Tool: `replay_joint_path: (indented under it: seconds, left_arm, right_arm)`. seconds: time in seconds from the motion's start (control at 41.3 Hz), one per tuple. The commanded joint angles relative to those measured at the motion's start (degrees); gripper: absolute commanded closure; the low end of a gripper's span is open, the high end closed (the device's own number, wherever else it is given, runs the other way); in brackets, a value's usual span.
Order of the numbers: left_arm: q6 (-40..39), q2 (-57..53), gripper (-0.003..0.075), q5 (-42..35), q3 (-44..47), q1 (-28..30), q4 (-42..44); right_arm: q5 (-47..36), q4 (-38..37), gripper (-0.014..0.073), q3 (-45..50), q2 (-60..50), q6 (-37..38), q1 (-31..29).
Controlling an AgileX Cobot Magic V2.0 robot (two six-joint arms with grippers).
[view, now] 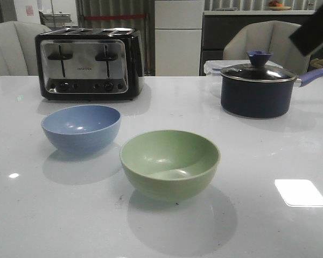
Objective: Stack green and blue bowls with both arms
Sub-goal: 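Release the green bowl and withdraw the right gripper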
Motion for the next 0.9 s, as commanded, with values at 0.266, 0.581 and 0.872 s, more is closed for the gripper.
replay_joint_path:
  seconds: [0.266,0.581,0.872]
  left_arm:
    - [0.6,0.5,0.0194,-6.7,-1.9,-2.5,-1.7]
    - [3.9,4.2,0.0194,-8.0,-3.9,-12.0,-1.7]
    - [3.1,21.8,0.0130,-6.8,-12.0,-12.1,-3.4]
  right_arm:
    - [-3.1,0.9,0.0207,7.4,-14.8,-0.7,0.0]
    - [-3.2,1.0,0.0207,7.4,-15.0,-0.7,0.0]
    - [-3.1,1.0,0.0207,7.4,-15.0,-0.7,0.0]
